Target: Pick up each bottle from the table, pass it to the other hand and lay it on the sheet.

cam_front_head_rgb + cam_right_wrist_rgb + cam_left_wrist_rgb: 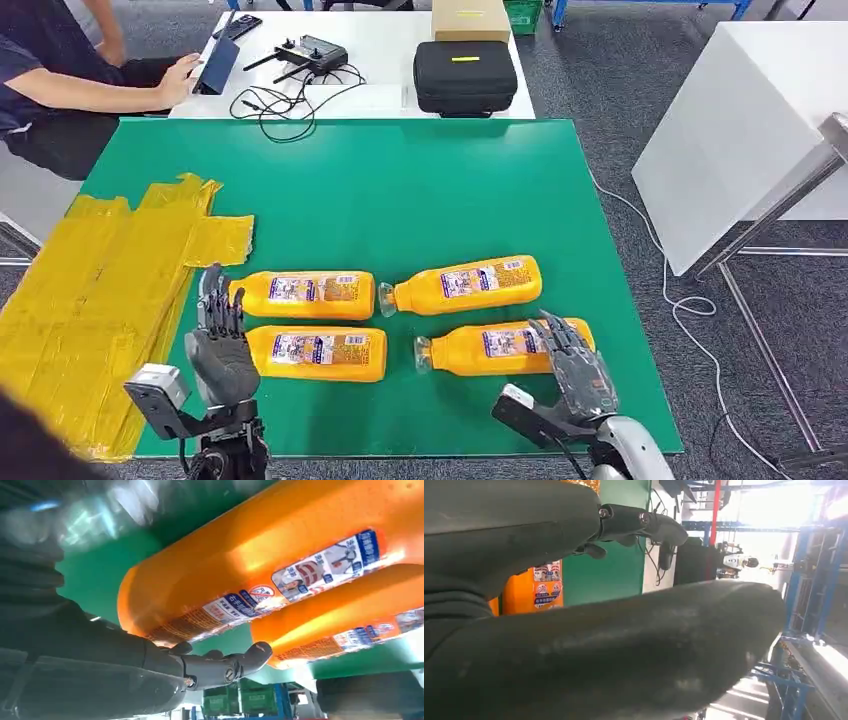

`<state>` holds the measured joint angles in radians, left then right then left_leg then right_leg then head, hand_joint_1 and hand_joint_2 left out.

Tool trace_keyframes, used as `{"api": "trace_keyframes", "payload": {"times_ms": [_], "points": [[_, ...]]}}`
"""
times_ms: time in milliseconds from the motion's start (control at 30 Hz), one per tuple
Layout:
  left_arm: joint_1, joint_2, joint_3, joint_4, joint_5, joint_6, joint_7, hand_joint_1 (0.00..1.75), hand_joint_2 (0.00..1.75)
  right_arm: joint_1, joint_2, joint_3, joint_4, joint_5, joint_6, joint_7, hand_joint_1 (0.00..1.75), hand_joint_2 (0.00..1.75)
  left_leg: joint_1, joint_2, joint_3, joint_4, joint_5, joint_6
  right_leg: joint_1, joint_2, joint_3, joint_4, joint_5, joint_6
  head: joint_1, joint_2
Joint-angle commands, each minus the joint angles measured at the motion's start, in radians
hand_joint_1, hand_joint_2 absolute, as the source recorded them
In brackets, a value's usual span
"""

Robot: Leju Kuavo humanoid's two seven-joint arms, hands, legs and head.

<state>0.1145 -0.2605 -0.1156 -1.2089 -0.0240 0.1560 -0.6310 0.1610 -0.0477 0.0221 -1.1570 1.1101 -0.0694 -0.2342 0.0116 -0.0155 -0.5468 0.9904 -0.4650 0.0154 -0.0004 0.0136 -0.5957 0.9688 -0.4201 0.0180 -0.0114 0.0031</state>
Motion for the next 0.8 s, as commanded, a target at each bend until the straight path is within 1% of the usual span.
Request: {"api": "trace_keyframes", "payload": {"times_ms": [33,67,133,233,300,333,367,433,500,567,633,667,733,800], "points": [[-0.047,0.029,-0.021,0.068,0.0,-0.005,0.01,0.0,0.0,-0.04,-0.017,-0.06,0.116,0.009,-0.006,-0.011,0.0,1.75,0.0,0.0,0.004,-0.002,0.0,0.0,0.0,-0.001,0.004,-0.002,-0.001,0.0,0.0,0.0],[-0.048,0.03,-0.022,0.071,0.0,-0.005,0.01,0.0,0.0,-0.037,-0.02,-0.06,0.12,0.011,-0.008,-0.012,0.0,1.75,-0.001,0.001,0.006,-0.003,-0.001,0.0,0.0,-0.001,0.006,-0.002,-0.001,0.001,0.0,0.0],[-0.048,0.034,-0.025,0.079,0.0,-0.008,0.008,0.0,0.0,-0.027,-0.031,-0.058,0.131,0.012,-0.015,-0.02,0.0,1.75,0.0,0.0,0.004,-0.002,-0.001,0.0,0.0,-0.002,0.004,-0.002,-0.001,0.0,0.0,0.0],[-0.057,0.039,-0.026,0.094,0.013,-0.01,-0.006,0.0,0.0,-0.055,-0.035,-0.033,0.189,0.025,-0.022,-0.023,0.0,1.75,0.0,0.0,0.006,-0.003,-0.001,0.0,0.0,-0.002,0.006,-0.002,-0.001,0.0,0.0,0.0],[-0.06,0.04,-0.031,0.093,0.014,-0.015,-0.006,0.0,0.0,-0.084,-0.03,-0.019,0.234,0.045,-0.019,-0.002,0.0,1.75,0.0,0.001,0.007,-0.003,-0.001,0.0,0.0,-0.001,0.007,-0.003,-0.001,0.0,0.0,0.0],[-0.062,0.037,-0.032,0.094,0.014,-0.014,-0.005,0.0,0.0,-0.093,-0.027,-0.014,0.25,0.052,-0.013,0.007,0.0,1.75,0.0,0.001,0.004,-0.002,0.0,0.0,0.0,0.0,0.004,-0.002,0.0,0.0,0.0,0.0],[-0.065,0.037,-0.036,0.097,0.015,-0.013,-0.004,0.0,0.0,-0.103,-0.027,-0.007,0.272,0.062,-0.003,0.023,0.0,1.75,0.0,0.002,0.007,-0.003,-0.001,0.0,0.0,0.0,0.006,-0.003,-0.001,0.0,0.0,0.0],[-0.072,0.034,-0.044,0.103,0.016,-0.013,-0.004,0.0,0.0,-0.108,-0.03,0.006,0.302,0.085,0.004,0.046,0.0,1.75,0.0,0.0,0.004,-0.002,0.0,0.0,0.0,-0.002,0.004,-0.002,0.0,0.0,0.0,0.0],[-0.076,0.035,-0.052,0.109,0.014,-0.016,-0.003,0.0,0.0,-0.107,-0.035,0.013,0.326,0.1,0.014,0.062,0.0,1.75,0.0,-0.001,0.006,-0.002,0.0,0.0,0.001,-0.002,0.006,-0.002,0.0,0.0,0.0,0.0],[-0.079,0.037,-0.059,0.116,0.015,-0.015,-0.003,0.0,0.0,-0.106,-0.039,0.016,0.342,0.108,0.014,0.069,0.0,1.75,0.0,-0.001,0.009,-0.002,0.0,0.0,0.0,-0.003,0.009,-0.003,-0.001,0.0,0.0,0.0],[-0.084,0.039,-0.066,0.12,0.017,-0.016,-0.002,0.0,0.0,-0.108,-0.039,0.025,0.354,0.131,0.014,0.103,0.0,1.75,0.0,0.0,0.011,-0.002,0.0,0.0,0.0,-0.003,0.01,-0.003,0.0,0.001,0.0,0.0],[-0.087,0.039,-0.067,0.12,0.019,-0.017,-0.001,0.0,0.0,-0.11,-0.038,0.031,0.356,0.139,0.016,0.111,0.0,1.75,0.0,0.002,0.012,-0.002,-0.001,0.001,0.0,-0.001,0.011,-0.003,0.0,0.001,0.0,0.0],[-0.091,0.038,-0.067,0.119,0.022,-0.017,0.0,0.0,0.0,-0.116,-0.032,0.03,0.359,0.141,0.025,0.117,0.0,1.75,0.0,0.001,0.011,-0.002,-0.002,0.0,0.0,-0.002,0.012,-0.003,0.0,0.001,0.0,0.0],[-0.092,0.038,-0.066,0.12,0.023,-0.018,0.001,0.0,0.0,-0.117,-0.03,0.03,0.357,0.143,0.027,0.117,0.0,1.75,0.0,0.005,0.013,-0.002,-0.002,0.0,0.001,0.001,0.013,-0.003,0.0,0.0,0.0,0.0]]}}
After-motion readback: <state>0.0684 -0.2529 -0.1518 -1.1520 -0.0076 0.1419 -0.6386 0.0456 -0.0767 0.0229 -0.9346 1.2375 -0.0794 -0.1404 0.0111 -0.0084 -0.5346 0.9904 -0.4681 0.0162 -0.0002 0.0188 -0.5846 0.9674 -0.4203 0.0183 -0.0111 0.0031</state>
